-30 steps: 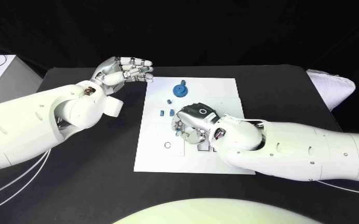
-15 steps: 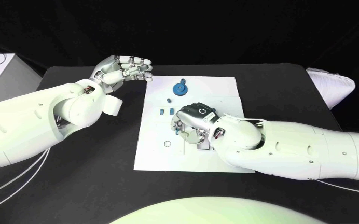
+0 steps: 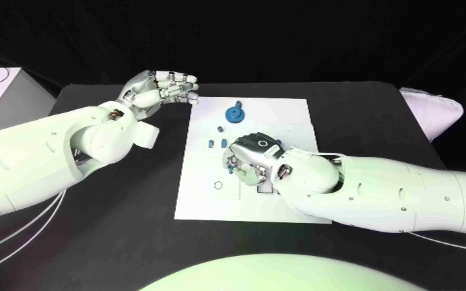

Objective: Assemble the parts on the task board

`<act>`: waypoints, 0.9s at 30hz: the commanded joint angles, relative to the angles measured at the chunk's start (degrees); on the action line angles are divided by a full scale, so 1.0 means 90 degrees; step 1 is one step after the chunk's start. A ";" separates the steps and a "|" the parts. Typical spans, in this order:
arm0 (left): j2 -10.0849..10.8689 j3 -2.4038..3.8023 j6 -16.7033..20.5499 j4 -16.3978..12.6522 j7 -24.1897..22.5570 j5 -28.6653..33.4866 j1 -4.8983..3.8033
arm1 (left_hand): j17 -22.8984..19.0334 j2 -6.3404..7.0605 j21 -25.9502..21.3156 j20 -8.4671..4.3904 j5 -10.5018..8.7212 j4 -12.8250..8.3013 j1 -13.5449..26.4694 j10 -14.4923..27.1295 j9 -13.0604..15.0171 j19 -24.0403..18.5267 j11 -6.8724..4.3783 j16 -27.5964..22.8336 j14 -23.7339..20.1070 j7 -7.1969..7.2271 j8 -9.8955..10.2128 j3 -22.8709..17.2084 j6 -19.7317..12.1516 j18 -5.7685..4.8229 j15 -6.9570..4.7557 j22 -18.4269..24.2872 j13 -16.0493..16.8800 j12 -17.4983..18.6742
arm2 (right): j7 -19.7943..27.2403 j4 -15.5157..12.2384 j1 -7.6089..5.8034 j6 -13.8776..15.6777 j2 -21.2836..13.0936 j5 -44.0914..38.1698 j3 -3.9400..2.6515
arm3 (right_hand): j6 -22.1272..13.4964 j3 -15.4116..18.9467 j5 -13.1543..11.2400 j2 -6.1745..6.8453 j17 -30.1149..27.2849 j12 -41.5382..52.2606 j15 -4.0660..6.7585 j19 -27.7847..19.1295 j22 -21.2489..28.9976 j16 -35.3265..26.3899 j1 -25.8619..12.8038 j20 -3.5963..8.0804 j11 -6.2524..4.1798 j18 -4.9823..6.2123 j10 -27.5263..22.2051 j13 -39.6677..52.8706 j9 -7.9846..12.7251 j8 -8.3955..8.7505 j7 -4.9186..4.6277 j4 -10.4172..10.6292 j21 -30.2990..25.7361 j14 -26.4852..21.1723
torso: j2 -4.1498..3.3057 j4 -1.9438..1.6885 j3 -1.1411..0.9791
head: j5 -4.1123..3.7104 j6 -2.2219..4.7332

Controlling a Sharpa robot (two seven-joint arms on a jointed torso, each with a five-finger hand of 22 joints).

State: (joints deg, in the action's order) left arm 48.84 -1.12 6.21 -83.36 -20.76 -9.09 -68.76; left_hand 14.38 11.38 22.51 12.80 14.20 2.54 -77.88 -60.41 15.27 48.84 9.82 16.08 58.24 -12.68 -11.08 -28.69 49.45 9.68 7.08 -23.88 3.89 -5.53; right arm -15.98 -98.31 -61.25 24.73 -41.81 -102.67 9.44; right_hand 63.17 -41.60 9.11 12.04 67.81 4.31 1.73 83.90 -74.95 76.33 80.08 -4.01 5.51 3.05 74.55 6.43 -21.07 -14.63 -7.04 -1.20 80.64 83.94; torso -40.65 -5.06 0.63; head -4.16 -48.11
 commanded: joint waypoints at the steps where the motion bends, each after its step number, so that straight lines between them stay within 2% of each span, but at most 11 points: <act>1: -0.0004 0.0004 -0.0086 -0.0015 -0.0029 0.0013 -0.0001 | 0.0006 -0.0010 -0.0023 0.0003 0.0003 -0.0020 -0.0029 0.0040 -0.0008 0.0049 0.0018 -0.0032 -0.0049 -0.0061 -0.0041 0.0034 -0.0036 0.0065 0.0015 0.0006 0.0007 -0.0032 | 0.0062 0.0006 0.0008 -0.0251 0.0020 -0.0093 0.0005 | 0.0032 -0.0011 0.0024 -0.0020 -0.0012 -0.0026 0.0027 0.0228 -0.0566 0.0014 -0.0064 0.0030 -0.0315 -0.0057 0.0350 0.0001 -0.0017 -0.0023 0.0004 0.0002 -0.0036 0.0259 | 0.0003 0.0005 0.0005 | 0.0005 0.0006; 2: -0.0004 0.0004 -0.0085 -0.0016 -0.0028 0.0012 -0.0001 | 0.0006 -0.0010 -0.0023 0.0003 0.0003 -0.0020 -0.0029 0.0040 -0.0008 0.0049 0.0018 -0.0032 -0.0049 -0.0061 -0.0041 0.0034 -0.0036 0.0065 0.0015 0.0006 0.0007 -0.0032 | 0.0077 0.0012 0.0008 -0.0284 0.0024 -0.0087 0.0007 | 0.0029 -0.0005 0.0027 -0.0014 -0.0034 -0.0031 0.0026 0.0223 -0.0559 0.0004 -0.0081 0.0029 -0.0313 -0.0055 0.0346 0.0003 -0.0022 -0.0022 0.0001 0.0003 -0.0045 0.0254 | 0.0003 0.0007 0.0008 | 0.0002 0.0028; 4: -0.0005 0.0004 -0.0077 -0.0019 -0.0023 0.0010 -0.0001 | 0.0006 -0.0010 -0.0023 0.0003 0.0003 -0.0020 -0.0029 0.0040 -0.0008 0.0049 0.0018 -0.0032 -0.0049 -0.0061 -0.0041 0.0034 -0.0036 0.0065 0.0015 0.0006 0.0007 -0.0032 | 0.0104 0.0023 0.0008 -0.0331 0.0032 -0.0082 0.0009 | 0.0019 0.0090 0.0064 0.0041 -0.0107 -0.0051 0.0016 0.0193 -0.0515 -0.0029 -0.0191 0.0020 -0.0313 -0.0042 0.0320 0.0010 -0.0050 -0.0027 -0.0006 0.0021 -0.0093 0.0235 | 0.0002 0.0006 0.0009 | 0.0004 -0.0032; 6: -0.0004 0.0004 -0.0065 -0.0014 -0.0011 -0.0007 -0.0001 | 0.0008 -0.0013 -0.0030 0.0003 0.0001 -0.0023 -0.0039 0.0044 -0.0009 0.0053 0.0018 -0.0035 -0.0049 -0.0062 -0.0042 0.0033 -0.0037 0.0065 0.0014 0.0011 0.0007 -0.0037 | 0.0129 0.0034 0.0008 -0.0366 0.0038 -0.0079 0.0012 | -0.0002 0.0153 0.0153 0.0047 -0.0128 -0.0061 0.0016 0.0184 -0.0513 -0.0031 -0.0236 0.0016 -0.0309 -0.0040 0.0297 0.0015 -0.0071 -0.0022 -0.0005 0.0023 -0.0101 0.0228 | 0.0000 0.0004 0.0007 | -0.0009 -0.0019; 7: -0.0004 0.0004 -0.0061 -0.0008 -0.0007 -0.0016 -0.0002 | 0.0008 -0.0013 -0.0030 0.0003 0.0001 -0.0023 -0.0039 0.0044 -0.0009 0.0053 0.0018 -0.0035 -0.0049 -0.0062 -0.0042 0.0033 -0.0037 0.0065 0.0014 0.0011 0.0007 -0.0037 | 0.0137 0.0037 0.0008 -0.0377 0.0040 -0.0077 0.0014 | -0.0042 0.0225 0.0358 0.0073 -0.0179 -0.0068 0.0005 0.0172 -0.0502 -0.0049 -0.0291 0.0009 -0.0306 -0.0036 0.0255 0.0013 -0.0090 -0.0006 -0.0014 0.0023 -0.0117 0.0217 | 0.0001 0.0004 0.0006 | -0.0016 -0.0011; 8: -0.0004 0.0004 -0.0053 0.0002 -0.0002 -0.0023 -0.0002 | 0.0008 -0.0013 -0.0030 0.0003 0.0001 -0.0023 -0.0039 0.0044 -0.0009 0.0053 0.0018 -0.0035 -0.0049 -0.0062 -0.0042 0.0033 -0.0037 0.0065 0.0014 0.0011 0.0007 -0.0037 | 0.0145 0.0040 0.0008 -0.0386 0.0042 -0.0076 0.0015 | -0.0050 0.0247 0.0380 0.0080 -0.0189 -0.0070 0.0006 0.0167 -0.0495 -0.0050 -0.0303 0.0007 -0.0297 -0.0033 0.0243 0.0013 -0.0096 -0.0002 -0.0013 0.0020 -0.0125 0.0215 | 0.0002 0.0004 0.0003 | -0.0018 -0.0001; 10: -0.0002 0.0004 -0.0040 0.0019 0.0004 -0.0033 -0.0002 | 0.0008 -0.0013 -0.0030 0.0003 0.0001 -0.0023 -0.0039 0.0044 -0.0009 0.0053 0.0018 -0.0035 -0.0049 -0.0062 -0.0042 0.0033 -0.0037 0.0065 0.0014 0.0011 0.0007 -0.0037 | 0.0158 0.0040 0.0008 -0.0395 0.0044 -0.0074 0.0018 | -0.0062 0.0296 0.0408 0.0094 -0.0201 -0.0071 0.0003 0.0163 -0.0493 -0.0049 -0.0337 0.0003 -0.0294 -0.0032 0.0227 0.0013 -0.0108 0.0003 -0.0015 0.0025 -0.0130 0.0213 | 0.0006 0.0007 -0.0003 | -0.0017 -0.0023; 19: -0.0001 0.0004 -0.0051 0.0038 0.0016 -0.0024 -0.0002 | 0.0010 -0.0015 -0.0035 0.0003 0.0000 -0.0025 -0.0045 0.0051 -0.0012 0.0057 0.0020 -0.0036 -0.0048 -0.0064 -0.0041 0.0033 -0.0043 0.0066 0.0014 0.0015 0.0006 -0.0039 | 0.0181 0.0010 0.0010 -0.0379 0.0015 -0.0071 0.0027 | -0.0105 0.0389 0.0414 0.0121 -0.0227 -0.0080 -0.0004 0.0154 -0.0485 -0.0047 -0.0403 -0.0005 -0.0285 -0.0028 0.0178 0.0008 -0.0124 0.0029 -0.0017 0.0039 -0.0145 0.0208 | 0.0002 0.0012 -0.0007 | -0.0022 -0.0021; 22: -0.0003 0.0004 -0.0058 0.0043 0.0021 0.0001 -0.0002 | 0.0012 -0.0014 -0.0041 0.0003 -0.0002 -0.0026 -0.0049 0.0059 -0.0015 0.0061 0.0022 -0.0038 -0.0047 -0.0066 -0.0039 0.0035 -0.0050 0.0066 0.0015 0.0019 0.0004 -0.0041 | 0.0181 -0.0001 0.0011 -0.0348 -0.0001 -0.0071 0.0028 | -0.0196 0.0424 0.0589 0.0148 -0.0287 -0.0084 -0.0026 0.0130 -0.0450 -0.0059 -0.0436 -0.0022 -0.0254 -0.0018 0.0082 -0.0010 -0.0129 0.0092 -0.0046 0.0036 -0.0189 0.0195 | 0.0002 0.0006 -0.0010 | -0.0026 -0.0028; 27: -0.0004 0.0004 -0.0064 0.0056 0.0028 0.0017 -0.0002 | 0.0012 -0.0014 -0.0041 0.0003 -0.0002 -0.0026 -0.0049 0.0059 -0.0015 0.0061 0.0022 -0.0038 -0.0047 -0.0066 -0.0039 0.0035 -0.0050 0.0066 0.0015 0.0019 0.0004 -0.0041 | 0.0185 0.0001 0.0012 -0.0251 -0.0018 -0.0053 0.0030 | -0.0309 0.0455 0.0576 0.0215 -0.0373 -0.0102 -0.0073 0.0059 -0.0310 -0.0090 -0.0510 -0.0055 -0.0195 0.0018 -0.0113 -0.0058 -0.0122 0.0173 -0.0097 0.0060 -0.0342 0.0171 | 0.0006 0.0004 -0.0003 | -0.0025 -0.0033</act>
State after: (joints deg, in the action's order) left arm 48.88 -1.12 6.24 -82.82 -20.34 -9.17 -68.76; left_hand 14.42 11.38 22.52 12.80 14.20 2.37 -77.88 -60.20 15.22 48.84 10.03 16.08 58.24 -12.68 -11.08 -28.53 49.45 9.68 7.08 -23.74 3.88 -5.52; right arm -15.27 -98.14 -61.30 23.02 -41.96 -102.82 9.57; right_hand 60.64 -37.84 14.34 13.49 64.49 3.72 1.43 83.92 -74.93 75.66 75.45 -4.03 3.66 3.06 73.93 6.06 -22.26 -13.27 -7.92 -0.64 77.71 84.06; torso -40.61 -4.97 0.56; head -4.40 -48.38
